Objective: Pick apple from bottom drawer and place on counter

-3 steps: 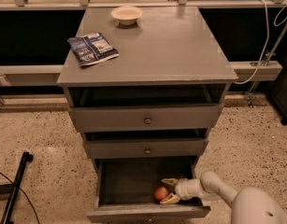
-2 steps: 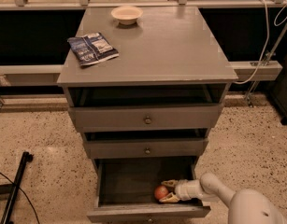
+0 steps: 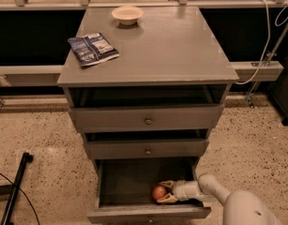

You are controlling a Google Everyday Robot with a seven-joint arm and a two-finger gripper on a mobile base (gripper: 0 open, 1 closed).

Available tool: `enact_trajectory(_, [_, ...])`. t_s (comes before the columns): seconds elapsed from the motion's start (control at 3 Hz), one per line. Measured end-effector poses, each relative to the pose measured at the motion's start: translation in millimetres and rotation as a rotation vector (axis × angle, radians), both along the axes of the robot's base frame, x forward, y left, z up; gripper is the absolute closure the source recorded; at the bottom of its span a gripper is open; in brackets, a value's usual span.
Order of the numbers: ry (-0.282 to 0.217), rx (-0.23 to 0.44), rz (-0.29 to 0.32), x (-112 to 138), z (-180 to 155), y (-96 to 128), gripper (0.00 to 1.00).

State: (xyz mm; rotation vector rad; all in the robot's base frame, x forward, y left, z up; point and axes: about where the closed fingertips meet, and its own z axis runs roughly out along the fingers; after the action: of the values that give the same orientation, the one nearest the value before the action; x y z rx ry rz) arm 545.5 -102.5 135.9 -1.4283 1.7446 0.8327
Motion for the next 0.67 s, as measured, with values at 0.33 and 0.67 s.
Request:
enact_trajectory(0.33, [-0.037, 0.052, 0.036, 7, 23, 19, 0.57])
enact_trajectory(0.67, [-0.070, 0.061, 0.064, 11, 48, 24, 0.81])
